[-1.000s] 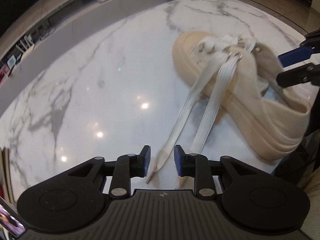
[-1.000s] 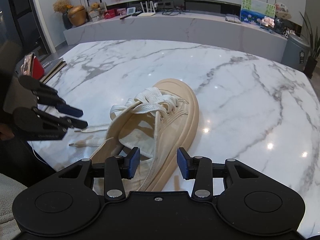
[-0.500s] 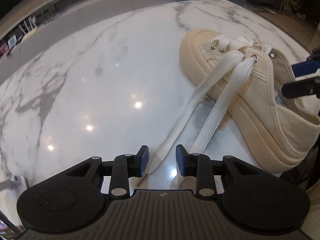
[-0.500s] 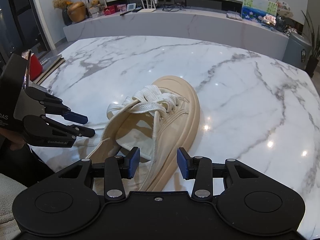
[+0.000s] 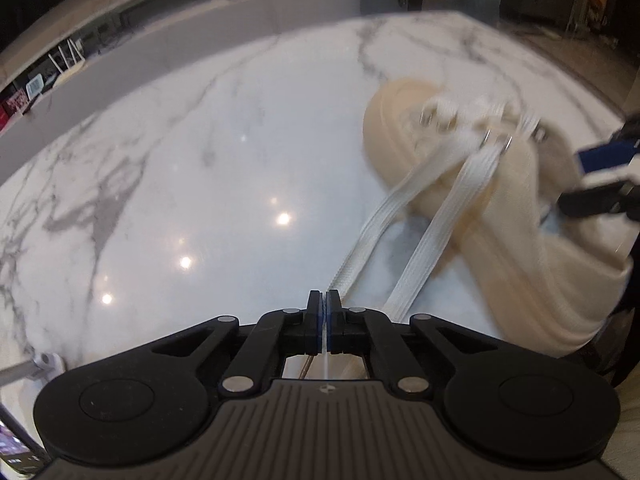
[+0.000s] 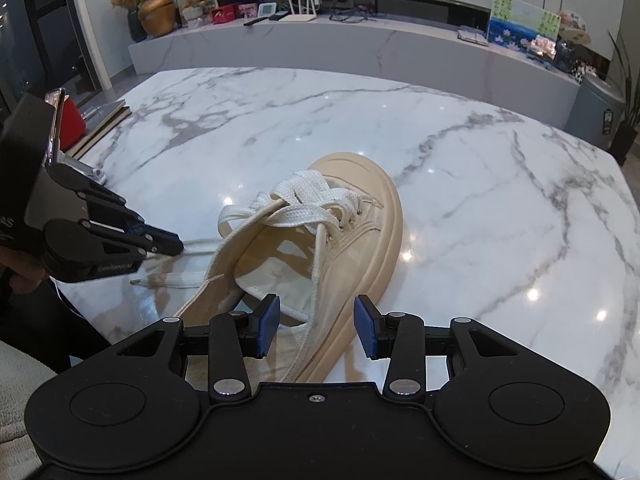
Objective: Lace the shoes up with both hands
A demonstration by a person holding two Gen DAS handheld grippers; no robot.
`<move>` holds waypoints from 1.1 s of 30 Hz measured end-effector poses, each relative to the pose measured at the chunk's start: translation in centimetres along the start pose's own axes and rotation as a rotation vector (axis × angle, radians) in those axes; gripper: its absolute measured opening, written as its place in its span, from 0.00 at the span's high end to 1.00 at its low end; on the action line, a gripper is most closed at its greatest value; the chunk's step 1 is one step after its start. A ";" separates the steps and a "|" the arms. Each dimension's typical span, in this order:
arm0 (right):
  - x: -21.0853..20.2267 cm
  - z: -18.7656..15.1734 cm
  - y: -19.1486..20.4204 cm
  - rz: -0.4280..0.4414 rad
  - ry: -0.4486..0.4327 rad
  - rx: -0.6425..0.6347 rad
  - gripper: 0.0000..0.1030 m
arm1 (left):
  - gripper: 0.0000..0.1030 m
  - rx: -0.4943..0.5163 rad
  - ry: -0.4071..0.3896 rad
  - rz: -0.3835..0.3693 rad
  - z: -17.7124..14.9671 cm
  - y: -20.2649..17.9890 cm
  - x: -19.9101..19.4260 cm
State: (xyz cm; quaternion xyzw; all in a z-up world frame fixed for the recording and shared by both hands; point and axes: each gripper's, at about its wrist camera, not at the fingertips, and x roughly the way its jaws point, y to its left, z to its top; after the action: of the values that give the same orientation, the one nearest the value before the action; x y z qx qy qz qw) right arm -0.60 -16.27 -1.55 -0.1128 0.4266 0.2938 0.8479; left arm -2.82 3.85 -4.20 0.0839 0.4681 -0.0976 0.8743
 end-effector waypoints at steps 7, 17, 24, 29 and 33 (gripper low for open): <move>-0.5 -0.1 0.4 -0.004 -0.017 -0.019 0.62 | 0.99 0.073 -0.116 -0.019 2.6 -1.8 -4.0; -1.9 -0.2 1.0 0.008 -0.062 -0.037 0.62 | 0.99 0.177 -0.209 -0.082 6.5 -5.4 -6.2; -3.1 0.0 1.4 0.057 -0.101 -0.050 0.62 | 0.99 0.218 -0.227 -0.170 8.4 -8.0 -5.5; -3.0 -0.2 1.0 0.035 -0.090 -0.036 0.62 | 0.99 0.262 -0.200 -0.197 9.5 -10.0 -3.4; -3.0 -0.5 0.1 0.019 -0.079 -0.004 0.62 | 0.98 0.284 -0.149 -0.227 9.6 -10.8 -1.6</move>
State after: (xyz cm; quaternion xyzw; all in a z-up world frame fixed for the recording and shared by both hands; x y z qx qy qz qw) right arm -2.37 -17.62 0.49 -0.0990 0.3934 0.3069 0.8610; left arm 1.34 -8.78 1.82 0.1455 0.3901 -0.2666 0.8693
